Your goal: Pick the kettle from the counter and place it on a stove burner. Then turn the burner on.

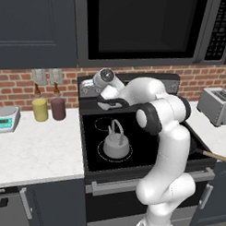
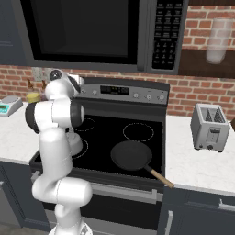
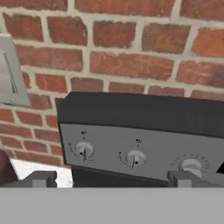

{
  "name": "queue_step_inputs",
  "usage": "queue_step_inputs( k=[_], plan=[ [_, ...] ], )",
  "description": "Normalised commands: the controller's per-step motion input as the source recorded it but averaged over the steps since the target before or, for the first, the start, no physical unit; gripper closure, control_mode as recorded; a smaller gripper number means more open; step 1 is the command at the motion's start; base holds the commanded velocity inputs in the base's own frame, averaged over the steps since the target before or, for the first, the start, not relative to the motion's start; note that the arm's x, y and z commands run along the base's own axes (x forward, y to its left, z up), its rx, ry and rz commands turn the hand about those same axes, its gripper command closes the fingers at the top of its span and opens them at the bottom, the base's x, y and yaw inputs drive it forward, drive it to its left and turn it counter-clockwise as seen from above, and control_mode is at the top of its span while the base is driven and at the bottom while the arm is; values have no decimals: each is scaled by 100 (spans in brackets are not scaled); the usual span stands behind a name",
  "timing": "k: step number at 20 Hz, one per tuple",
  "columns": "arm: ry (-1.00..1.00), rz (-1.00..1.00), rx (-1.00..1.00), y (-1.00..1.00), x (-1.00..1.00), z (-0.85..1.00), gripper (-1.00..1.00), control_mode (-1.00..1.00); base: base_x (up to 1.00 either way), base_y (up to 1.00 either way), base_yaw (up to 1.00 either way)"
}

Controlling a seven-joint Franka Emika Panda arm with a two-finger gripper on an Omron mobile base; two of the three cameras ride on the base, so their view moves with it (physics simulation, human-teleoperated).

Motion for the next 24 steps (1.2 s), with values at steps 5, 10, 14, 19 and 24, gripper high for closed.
queue_step_inputs(
  k=[5,10,14,19,24],
  plan=[
    [-27,-10,-9,40,0,1,-100,-100,0,0,0],
    [-15,-7,0,26,0,0,-100,-100,0,0,0],
    [-3,-3,0,21,0,-6,-100,-100,0,0,0],
    [0,-1,0,18,0,-22,-100,-100,0,0,0],
    [0,0,0,6,0,-5,-100,-100,0,0,0]
  ],
)
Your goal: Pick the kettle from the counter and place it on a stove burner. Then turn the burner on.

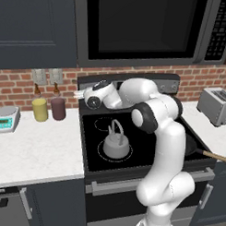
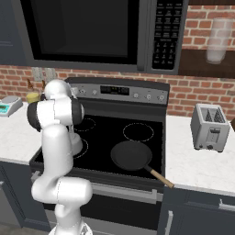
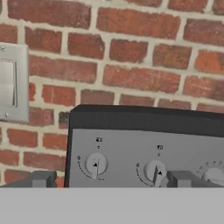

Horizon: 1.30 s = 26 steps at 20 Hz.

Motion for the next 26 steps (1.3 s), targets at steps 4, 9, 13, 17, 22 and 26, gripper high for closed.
queue_step_inputs(
  k=[4,9,13,17,22,26],
  plan=[
    [0,-1,0,0,5,-1,-100,-100,0,0,0],
    [8,0,1,0,10,-21,-100,-100,0,0,0],
    [17,0,1,0,10,-5,-100,-100,0,0,0],
    [7,0,0,5,9,1,-100,-100,0,0,0],
    [0,0,0,6,16,15,-100,-100,0,0,0],
    [0,0,0,4,14,4,-100,-100,0,0,0]
  ],
)
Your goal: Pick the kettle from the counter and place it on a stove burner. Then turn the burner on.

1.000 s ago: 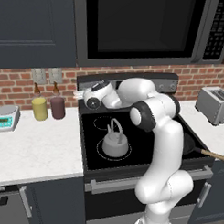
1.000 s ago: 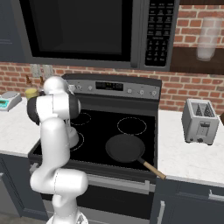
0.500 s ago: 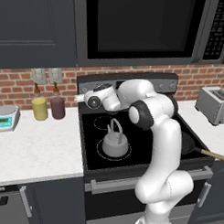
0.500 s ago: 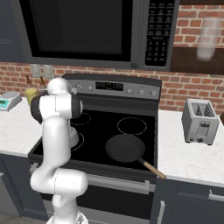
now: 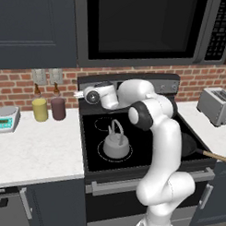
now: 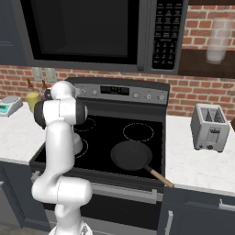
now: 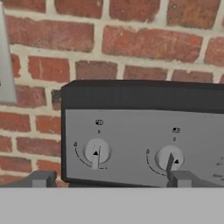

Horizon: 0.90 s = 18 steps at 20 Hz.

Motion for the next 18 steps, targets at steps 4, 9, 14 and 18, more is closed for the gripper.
queue_step_inputs(
  k=[4,9,14,18],
  plan=[
    [0,0,0,0,0,-12,-100,-100,0,0,0],
    [0,0,0,2,4,-10,-100,-100,0,0,0],
    [-1,0,0,3,5,-1,-100,-100,0,0,0],
    [0,-1,0,7,18,0,-100,-100,0,0,0]
  ],
)
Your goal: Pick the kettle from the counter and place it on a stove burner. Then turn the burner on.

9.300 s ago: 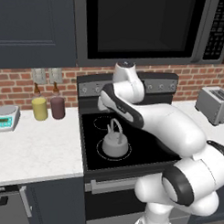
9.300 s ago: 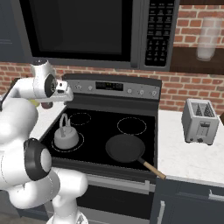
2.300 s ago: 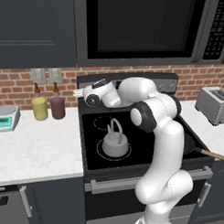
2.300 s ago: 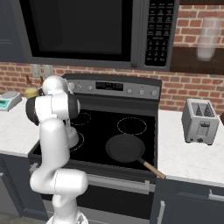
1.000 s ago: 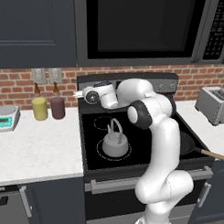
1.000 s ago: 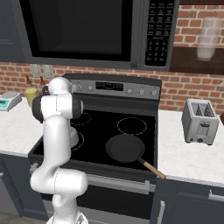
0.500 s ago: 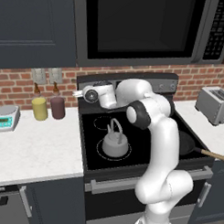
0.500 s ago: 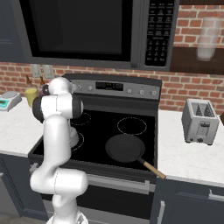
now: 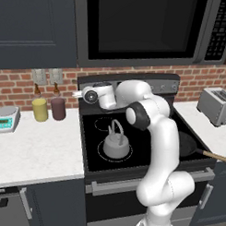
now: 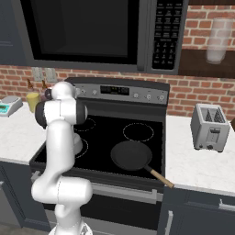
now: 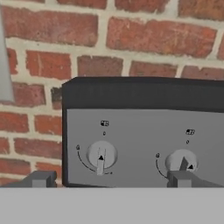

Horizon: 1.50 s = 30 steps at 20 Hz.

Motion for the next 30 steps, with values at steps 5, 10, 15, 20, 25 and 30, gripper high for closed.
queue_step_inputs(
  k=[5,10,15,20,25,30],
  plan=[
    [0,-2,0,6,17,0,-100,-100,0,0,0],
    [0,-1,0,0,9,0,-100,-100,0,0,0],
    [0,0,0,0,11,0,-100,-100,0,0,0],
    [0,0,0,0,5,-2,-100,-100,0,0,0],
    [0,-1,0,0,0,-3,-100,-100,0,0,0],
    [0,-1,0,1,0,-10,-100,-100,0,0,0]
  ],
)
